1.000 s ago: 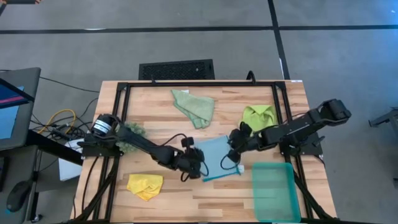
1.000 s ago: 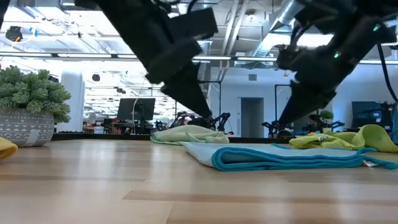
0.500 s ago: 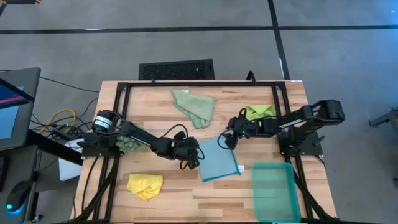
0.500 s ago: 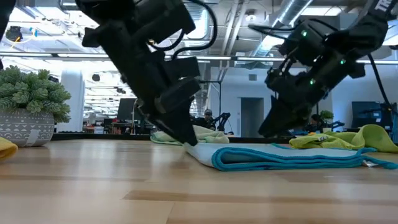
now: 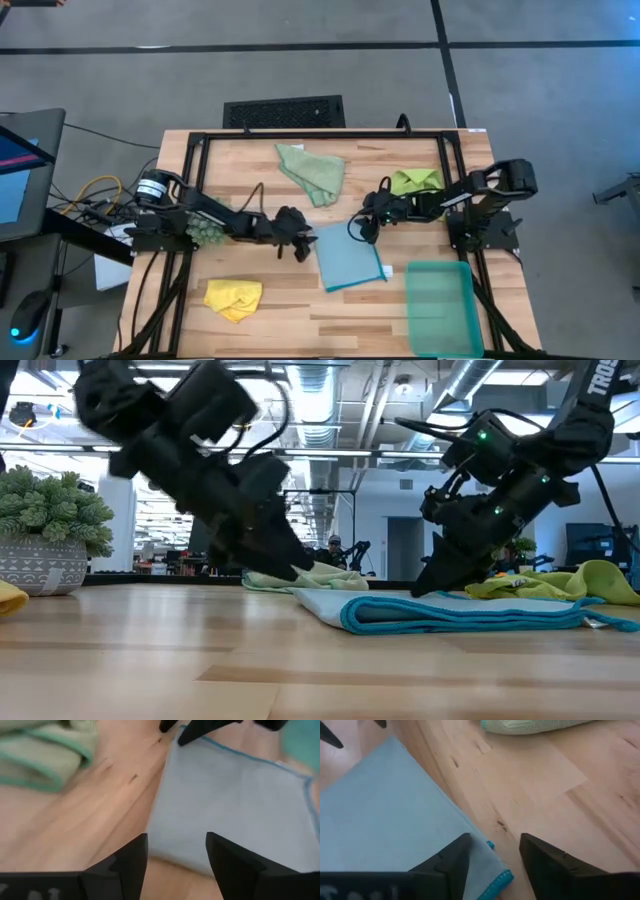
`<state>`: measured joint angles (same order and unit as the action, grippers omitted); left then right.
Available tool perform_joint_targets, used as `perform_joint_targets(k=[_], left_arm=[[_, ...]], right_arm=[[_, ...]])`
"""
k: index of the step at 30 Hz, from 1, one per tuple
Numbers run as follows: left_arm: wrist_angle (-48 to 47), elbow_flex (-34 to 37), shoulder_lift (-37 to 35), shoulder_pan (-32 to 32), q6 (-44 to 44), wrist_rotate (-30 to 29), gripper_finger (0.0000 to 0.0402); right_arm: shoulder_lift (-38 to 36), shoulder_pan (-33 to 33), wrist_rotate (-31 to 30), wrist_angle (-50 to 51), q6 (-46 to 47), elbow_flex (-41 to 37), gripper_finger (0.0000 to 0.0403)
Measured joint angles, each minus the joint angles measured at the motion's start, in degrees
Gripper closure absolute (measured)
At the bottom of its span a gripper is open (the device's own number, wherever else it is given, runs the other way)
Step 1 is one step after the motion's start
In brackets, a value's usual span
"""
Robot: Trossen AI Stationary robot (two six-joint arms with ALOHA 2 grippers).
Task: Fold microfiber towels
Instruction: Fold the blue microfiber cloth
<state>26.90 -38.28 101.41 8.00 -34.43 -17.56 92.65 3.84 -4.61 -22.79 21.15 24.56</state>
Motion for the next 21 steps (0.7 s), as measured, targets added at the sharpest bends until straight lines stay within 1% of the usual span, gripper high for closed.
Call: perform_joint_targets(k=[4,7,12,15,17,21], left_arm=[[7.84,5.5,0.02,-1.19,-2.22,2.05,0.0224],[10.48,6.69,0.02,-1.14,-2.24,2.56,0.0238],[12.64,6.46,0.8,-0.78,-2.12,0.8,0.0257],[14.53,5.92,3.74,-0.78,-3.02,0.67,0.0263],[15.69,4.45,6.73,-0.89,-3.78,0.28,0.0264],[16.22,1.51,9.86,-1.19,-3.63,-1.0,0.0264]], right_arm=[[0.08,0.02,0.03,0.32,-0.2,0.02,0.0221],[0.08,0.02,0.1,0.56,-0.2,0.02,0.0232],[0.12,0.02,0.18,0.71,-0.63,0.0,0.0249],[0.12,0.04,0.2,0.78,-0.68,-0.02,0.0259],[0.13,0.04,0.23,0.91,-0.69,-0.02,0.0265],[0.14,0.04,0.27,1.07,-0.69,-0.02,0.0274]])
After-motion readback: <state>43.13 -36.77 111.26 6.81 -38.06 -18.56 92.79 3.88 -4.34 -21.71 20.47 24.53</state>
